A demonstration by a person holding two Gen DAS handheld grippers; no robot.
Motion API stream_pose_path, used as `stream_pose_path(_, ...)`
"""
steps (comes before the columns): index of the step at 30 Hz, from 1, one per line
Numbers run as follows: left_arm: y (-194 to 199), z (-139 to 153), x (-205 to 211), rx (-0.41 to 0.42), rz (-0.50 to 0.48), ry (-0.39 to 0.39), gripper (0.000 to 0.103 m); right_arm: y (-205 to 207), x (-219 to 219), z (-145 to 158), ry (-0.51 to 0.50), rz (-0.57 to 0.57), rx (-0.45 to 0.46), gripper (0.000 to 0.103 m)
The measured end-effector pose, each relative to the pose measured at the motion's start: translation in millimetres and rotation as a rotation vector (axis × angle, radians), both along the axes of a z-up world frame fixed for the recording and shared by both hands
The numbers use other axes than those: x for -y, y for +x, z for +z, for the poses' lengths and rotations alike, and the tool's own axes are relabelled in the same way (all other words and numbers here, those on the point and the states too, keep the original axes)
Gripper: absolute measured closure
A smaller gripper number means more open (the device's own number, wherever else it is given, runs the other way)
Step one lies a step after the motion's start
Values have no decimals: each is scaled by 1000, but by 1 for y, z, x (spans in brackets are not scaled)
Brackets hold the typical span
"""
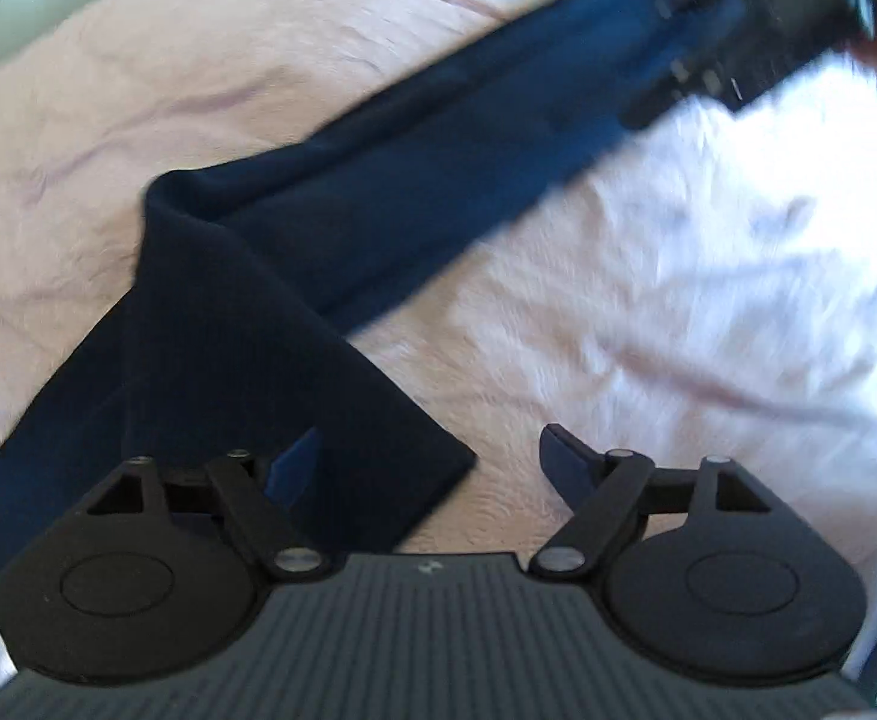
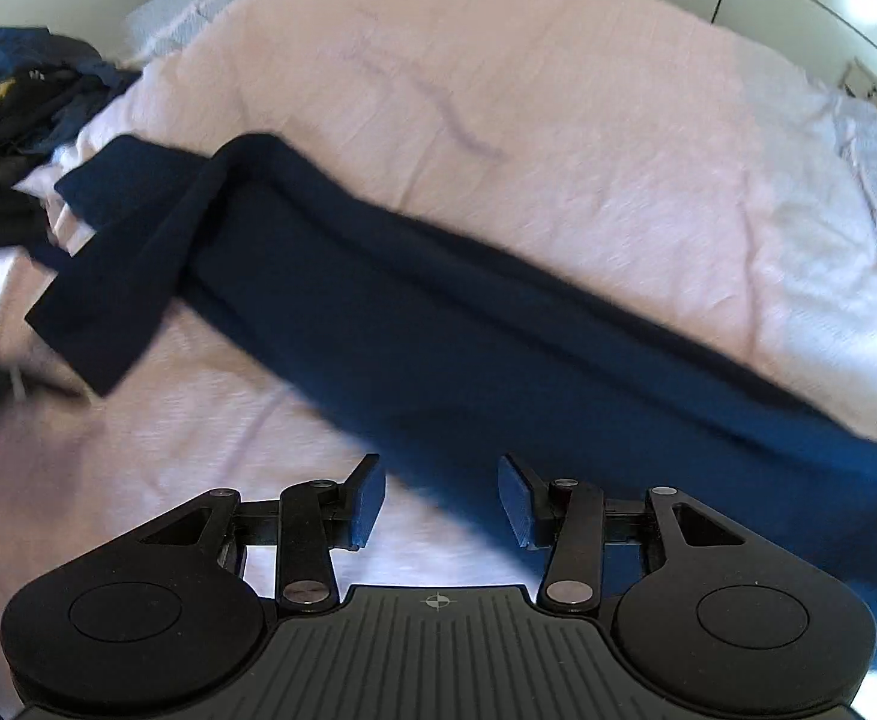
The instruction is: Fold clothes
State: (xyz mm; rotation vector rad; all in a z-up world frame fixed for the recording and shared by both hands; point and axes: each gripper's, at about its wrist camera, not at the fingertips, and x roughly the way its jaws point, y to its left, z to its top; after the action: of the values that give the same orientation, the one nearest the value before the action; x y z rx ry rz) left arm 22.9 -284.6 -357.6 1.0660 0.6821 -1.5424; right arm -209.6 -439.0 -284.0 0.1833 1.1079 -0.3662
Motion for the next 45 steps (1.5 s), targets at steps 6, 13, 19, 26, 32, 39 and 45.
stream_pose_path(6,15,6,-16,12,60,-53,95,25,-24,-1,-23,1,-35,57)
stream_pose_path(13,145,96,-19,-12,312,-165,98,43,-31,10,-45,2,-29,57)
stream_pose_path(19,268,89,7,80,543,-149,85,58,-43,13,-50,-6,-20,57)
stream_pose_path(26,235,43,-14,280,206,-105,71,66,-66,-8,-2,-30,-60,57)
stream_pose_path(32,155,-36,-42,567,-379,-45,69,87,-83,-31,29,-23,-74,57)
stream_pose_path(39,152,-55,-56,745,-532,-77,81,99,-84,-30,10,-44,-67,57)
stream_pose_path(45,166,-23,-62,743,-433,-83,98,99,-84,-23,-10,-43,-80,57)
